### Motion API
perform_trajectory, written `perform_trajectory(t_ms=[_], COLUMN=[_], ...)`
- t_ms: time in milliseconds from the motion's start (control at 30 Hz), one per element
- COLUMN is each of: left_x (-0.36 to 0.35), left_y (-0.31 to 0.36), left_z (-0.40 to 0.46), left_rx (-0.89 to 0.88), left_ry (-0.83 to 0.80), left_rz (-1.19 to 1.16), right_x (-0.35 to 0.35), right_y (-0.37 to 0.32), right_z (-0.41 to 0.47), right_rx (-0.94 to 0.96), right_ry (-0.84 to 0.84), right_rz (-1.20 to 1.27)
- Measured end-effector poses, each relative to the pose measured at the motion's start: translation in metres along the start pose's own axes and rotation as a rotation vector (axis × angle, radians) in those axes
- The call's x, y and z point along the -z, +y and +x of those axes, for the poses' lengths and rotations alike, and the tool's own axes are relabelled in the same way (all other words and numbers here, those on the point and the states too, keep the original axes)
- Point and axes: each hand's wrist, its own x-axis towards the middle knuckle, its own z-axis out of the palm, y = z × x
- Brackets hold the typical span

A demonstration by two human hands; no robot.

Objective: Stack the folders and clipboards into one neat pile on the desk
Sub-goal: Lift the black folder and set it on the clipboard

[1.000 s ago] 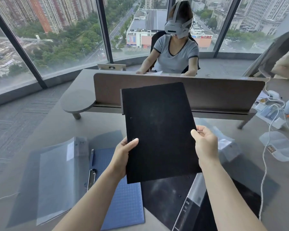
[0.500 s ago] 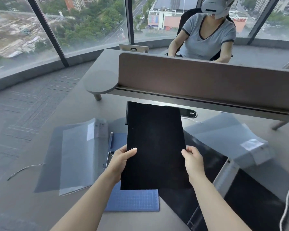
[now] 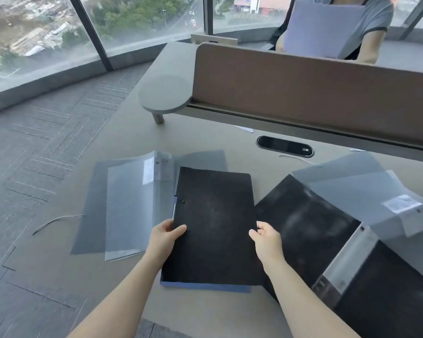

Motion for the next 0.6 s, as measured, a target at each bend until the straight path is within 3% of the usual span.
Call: perform_trajectory(t_ms=[333, 600], left_x=[0.001, -0.009], left_y=[-0.02, -0.022], left_z=[0.011, 0.005], left_rx=[-0.12, -0.125], left_ry=[0.277, 0.386], left_rz=[0.655, 0.776], right_x=[-0.018, -0.021], right_y=[0.008, 0.014], right_z=[-0.002, 0.003], right_rx=[0.031, 0.028], right_ry=[0.096, 0.114], right_rz=[-0.338, -0.524])
